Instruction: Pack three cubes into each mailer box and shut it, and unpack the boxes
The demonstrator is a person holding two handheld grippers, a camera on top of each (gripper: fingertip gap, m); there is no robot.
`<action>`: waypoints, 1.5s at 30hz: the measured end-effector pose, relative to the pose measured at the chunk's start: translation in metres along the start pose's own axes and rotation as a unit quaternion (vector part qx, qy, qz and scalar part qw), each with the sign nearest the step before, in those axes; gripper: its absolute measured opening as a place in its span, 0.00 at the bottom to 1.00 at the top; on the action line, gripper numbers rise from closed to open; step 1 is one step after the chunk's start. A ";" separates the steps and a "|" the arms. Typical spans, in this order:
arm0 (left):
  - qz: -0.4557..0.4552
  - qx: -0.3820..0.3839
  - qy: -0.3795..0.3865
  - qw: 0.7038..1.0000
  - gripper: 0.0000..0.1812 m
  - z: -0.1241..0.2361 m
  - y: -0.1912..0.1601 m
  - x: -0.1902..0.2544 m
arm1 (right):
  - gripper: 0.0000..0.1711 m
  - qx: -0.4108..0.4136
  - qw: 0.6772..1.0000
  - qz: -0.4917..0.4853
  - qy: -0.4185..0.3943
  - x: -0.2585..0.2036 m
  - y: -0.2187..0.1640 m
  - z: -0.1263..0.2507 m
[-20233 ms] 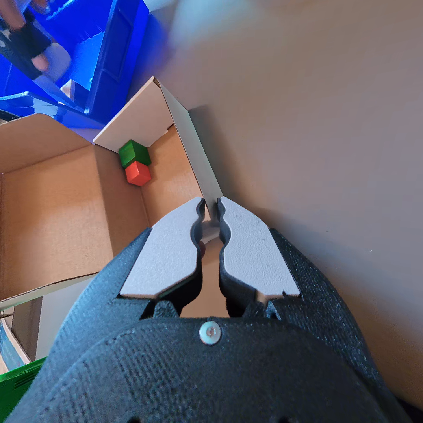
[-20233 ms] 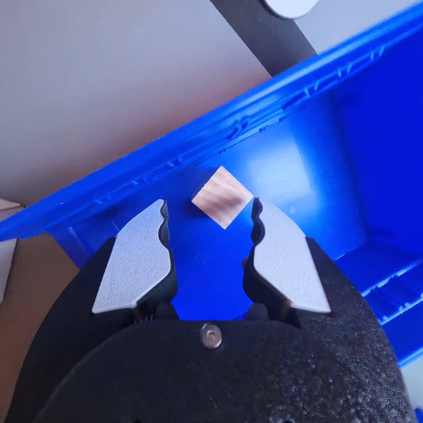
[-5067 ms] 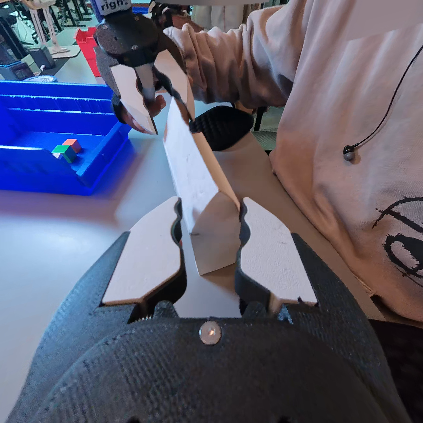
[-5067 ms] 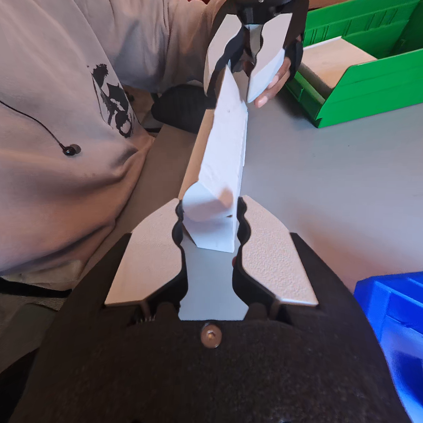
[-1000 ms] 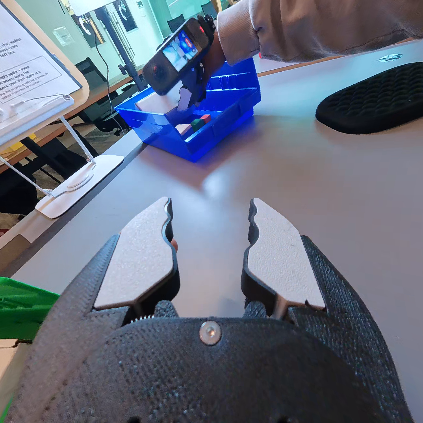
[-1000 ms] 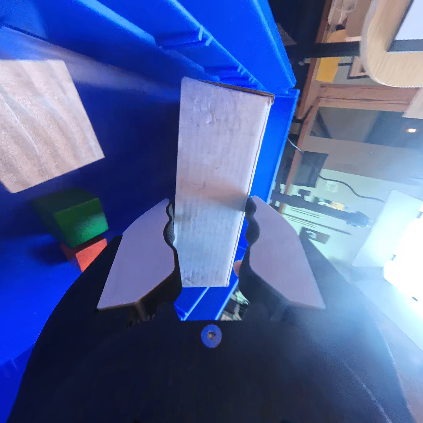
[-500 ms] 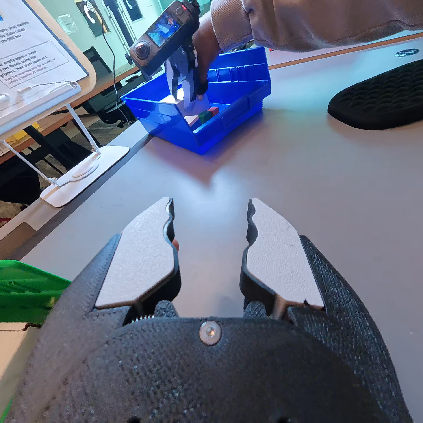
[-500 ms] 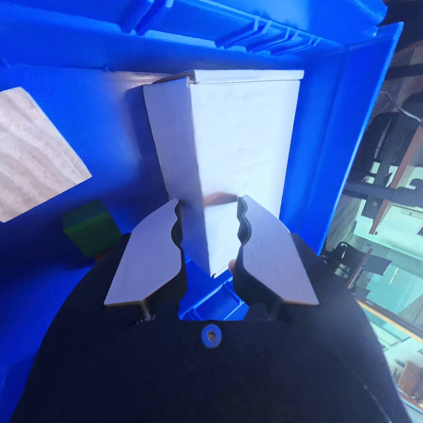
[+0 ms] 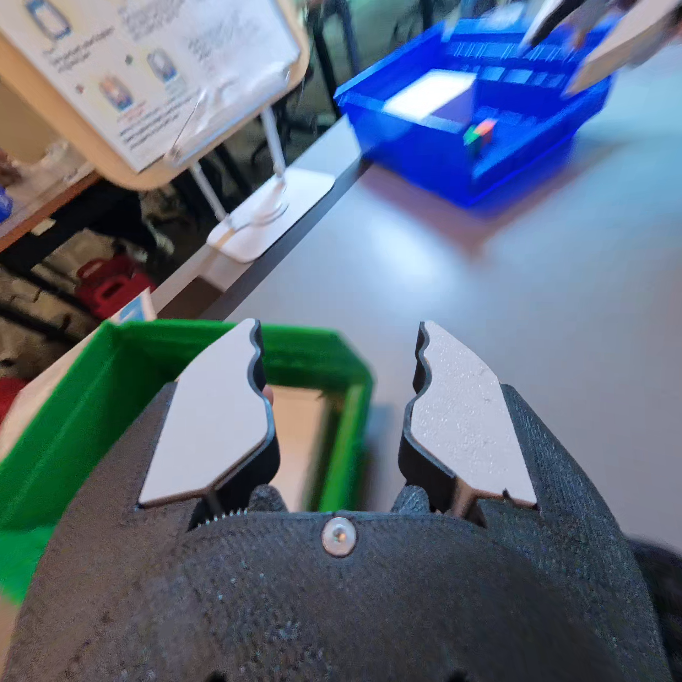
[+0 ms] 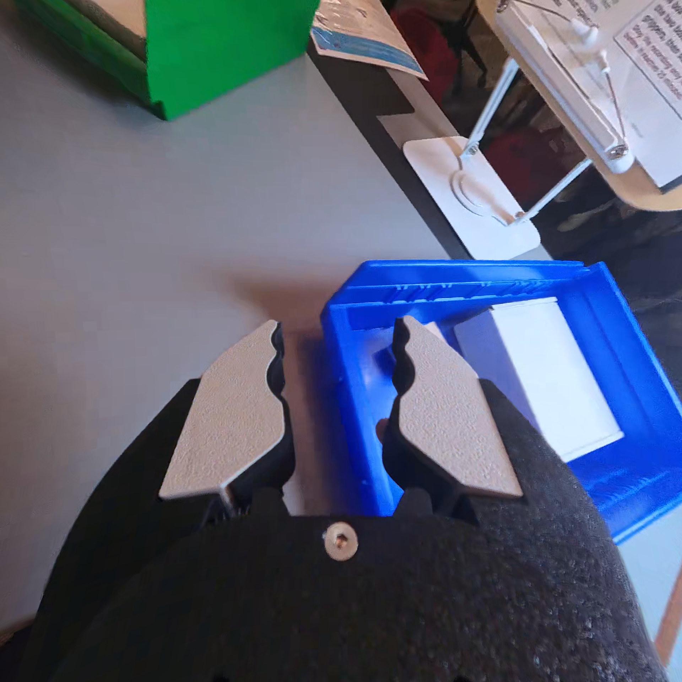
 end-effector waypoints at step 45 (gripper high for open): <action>-0.005 -0.290 -0.078 0.954 0.66 -0.021 -0.025 -0.131 | 0.28 0.117 0.985 -0.085 0.092 -0.070 -0.051 -0.004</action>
Point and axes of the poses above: each gripper's, where its closed fingertips meet, z back along the fingers, y out of its top, x = y × z across the jaws, the point moved 9 cm from there along z, back along the fingers, and after that the axes turned 3 degrees about -y, right-handed, at the moved point
